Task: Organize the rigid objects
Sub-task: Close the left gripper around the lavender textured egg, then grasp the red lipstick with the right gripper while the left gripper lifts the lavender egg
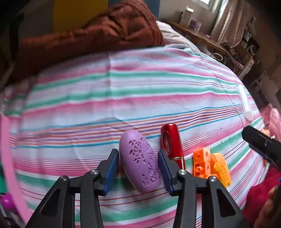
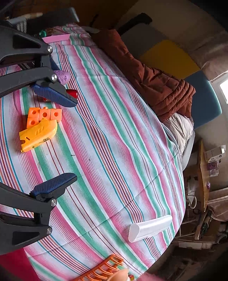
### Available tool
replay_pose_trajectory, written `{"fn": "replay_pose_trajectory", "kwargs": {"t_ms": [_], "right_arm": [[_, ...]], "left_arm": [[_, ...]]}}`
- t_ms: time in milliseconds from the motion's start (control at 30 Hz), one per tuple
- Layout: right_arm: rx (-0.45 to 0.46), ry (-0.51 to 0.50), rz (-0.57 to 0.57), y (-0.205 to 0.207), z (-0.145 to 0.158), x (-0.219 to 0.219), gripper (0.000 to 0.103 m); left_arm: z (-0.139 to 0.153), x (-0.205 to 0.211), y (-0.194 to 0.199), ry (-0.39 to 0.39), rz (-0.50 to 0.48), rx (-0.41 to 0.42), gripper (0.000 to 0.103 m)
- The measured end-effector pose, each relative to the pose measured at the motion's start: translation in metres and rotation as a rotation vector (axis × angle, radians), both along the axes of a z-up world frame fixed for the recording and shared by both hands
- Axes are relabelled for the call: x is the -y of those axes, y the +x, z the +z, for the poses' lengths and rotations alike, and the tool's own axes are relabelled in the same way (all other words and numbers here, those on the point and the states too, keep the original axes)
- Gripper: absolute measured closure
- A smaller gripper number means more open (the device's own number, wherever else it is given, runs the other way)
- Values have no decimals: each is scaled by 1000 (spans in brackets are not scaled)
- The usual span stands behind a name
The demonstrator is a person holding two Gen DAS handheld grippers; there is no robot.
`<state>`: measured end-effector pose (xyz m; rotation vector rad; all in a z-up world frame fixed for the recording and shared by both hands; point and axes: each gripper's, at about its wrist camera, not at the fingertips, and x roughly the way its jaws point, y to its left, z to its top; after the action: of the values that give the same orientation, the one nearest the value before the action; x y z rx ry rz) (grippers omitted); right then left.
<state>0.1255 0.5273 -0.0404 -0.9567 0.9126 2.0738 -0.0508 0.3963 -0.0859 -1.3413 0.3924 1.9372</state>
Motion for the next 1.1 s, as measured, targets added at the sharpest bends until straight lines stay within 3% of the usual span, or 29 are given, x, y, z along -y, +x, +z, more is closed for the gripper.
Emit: {"fn": "replay_pose_trajectory", "kwargs": {"t_ms": [133, 333, 733, 900, 1100], "right_arm": [[11, 9, 9, -2, 0, 0, 25], [28, 17, 25, -5, -2, 1, 25], [43, 17, 8, -1, -3, -4, 25], [61, 32, 16, -4, -4, -2, 26], [56, 55, 65, -10, -3, 7, 33]], "left_arm": [[-4, 4, 6, 29, -20, -71, 59], [-2, 26, 14, 50, -31, -77, 60], [-5, 101, 75, 85, -85, -219, 61], [-8, 108, 90, 98, -105, -295, 61], [-10, 111, 91, 123, -99, -315, 61]]}}
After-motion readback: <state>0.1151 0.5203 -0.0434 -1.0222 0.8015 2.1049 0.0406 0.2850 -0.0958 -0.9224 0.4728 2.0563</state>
